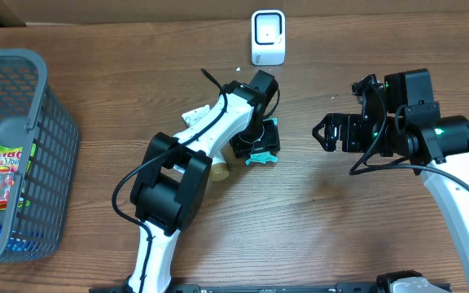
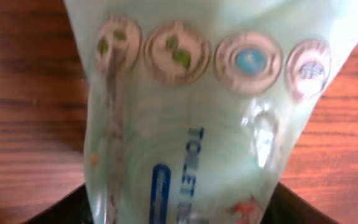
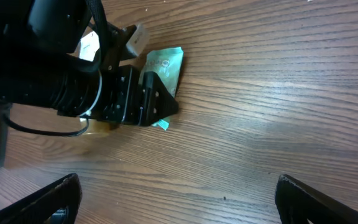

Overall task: Scan the item barcode
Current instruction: 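Place the mint-green pack on the table right of the tube, then reach the left gripper into the basket and grasp the Haribo gummy bag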

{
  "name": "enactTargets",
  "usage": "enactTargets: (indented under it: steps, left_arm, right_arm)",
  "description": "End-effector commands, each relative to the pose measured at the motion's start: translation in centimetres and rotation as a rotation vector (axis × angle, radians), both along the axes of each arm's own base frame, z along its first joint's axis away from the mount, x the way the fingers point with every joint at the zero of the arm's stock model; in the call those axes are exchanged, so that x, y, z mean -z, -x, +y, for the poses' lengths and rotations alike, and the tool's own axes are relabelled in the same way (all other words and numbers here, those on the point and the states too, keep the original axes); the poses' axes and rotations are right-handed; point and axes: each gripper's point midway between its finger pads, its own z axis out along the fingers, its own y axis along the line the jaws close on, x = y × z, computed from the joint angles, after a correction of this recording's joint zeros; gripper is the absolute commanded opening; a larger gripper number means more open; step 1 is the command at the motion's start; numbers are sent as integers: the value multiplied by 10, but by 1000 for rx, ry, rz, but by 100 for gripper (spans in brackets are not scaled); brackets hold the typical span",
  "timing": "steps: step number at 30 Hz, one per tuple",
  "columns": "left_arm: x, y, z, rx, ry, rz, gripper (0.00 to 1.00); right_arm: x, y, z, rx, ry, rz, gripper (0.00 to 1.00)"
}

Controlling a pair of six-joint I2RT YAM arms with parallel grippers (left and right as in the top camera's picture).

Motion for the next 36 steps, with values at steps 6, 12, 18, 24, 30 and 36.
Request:
enactTargets:
  steps: [6,12,18,24,30,36]
  left_arm:
    - [-85,-41,12,54,21,-112,81]
    - [-209,-79,81,-65,-34,-346,83]
    - [-306,-69,178,-269,-81,-531,82]
    - [-368,-23,274,-460,-174,-674,78]
    - [-400,28,364,-702,-295,-747,87]
    - [-367,75,450,-969,-392,-588,96]
  right_arm:
    - [-7,-3,0,-1,4,-26,100]
    - [-8,-3,0,-1,4,-27,100]
    - [-8,-3,1,-1,3,-27,100]
    - [-8,-4,1,-1,3,-28,100]
    - [-5,1,0,-1,7,-7,100]
    - [-5,1,0,-1,8,-3,100]
